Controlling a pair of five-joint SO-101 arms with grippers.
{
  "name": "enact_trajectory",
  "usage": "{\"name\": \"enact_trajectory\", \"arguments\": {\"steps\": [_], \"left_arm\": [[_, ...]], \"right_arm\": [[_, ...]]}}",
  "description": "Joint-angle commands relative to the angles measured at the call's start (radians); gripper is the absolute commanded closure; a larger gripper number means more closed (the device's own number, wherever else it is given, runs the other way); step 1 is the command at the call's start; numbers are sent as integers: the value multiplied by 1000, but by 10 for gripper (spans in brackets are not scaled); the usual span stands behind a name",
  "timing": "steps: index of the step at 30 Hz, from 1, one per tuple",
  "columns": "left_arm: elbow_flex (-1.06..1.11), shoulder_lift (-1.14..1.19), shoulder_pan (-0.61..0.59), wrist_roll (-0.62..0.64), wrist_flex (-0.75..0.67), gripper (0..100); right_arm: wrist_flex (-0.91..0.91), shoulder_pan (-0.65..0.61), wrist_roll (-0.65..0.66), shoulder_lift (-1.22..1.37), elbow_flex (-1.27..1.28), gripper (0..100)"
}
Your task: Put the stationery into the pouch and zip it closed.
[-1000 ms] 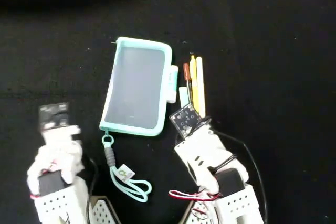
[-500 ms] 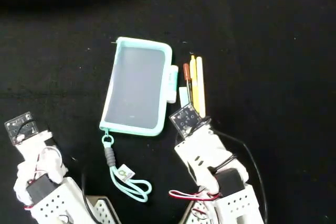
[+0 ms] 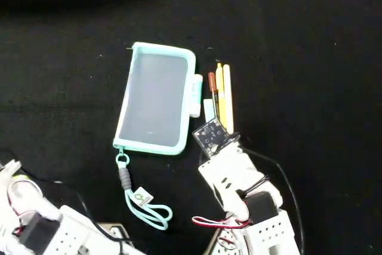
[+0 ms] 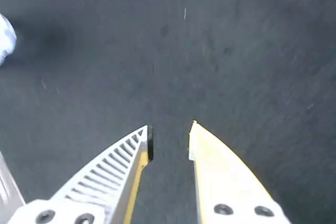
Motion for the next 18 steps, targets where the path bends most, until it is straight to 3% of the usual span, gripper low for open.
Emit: {"name": "enact_trajectory", "arguments": {"steps": [1,6,11,18], "left_arm": [[-85,97,54,-20,11,848],[-51,364,51,-23,-64,847],[-73,692,42,-23,-230,847],[-137,1091,-67,-23,-341,851]], "right_arm": [[3,12,-9,-64,-4,789],[3,12,-9,-64,-4,788],[3,12,-9,-64,-4,788],[3,11,-9,-64,-4,788]]}}
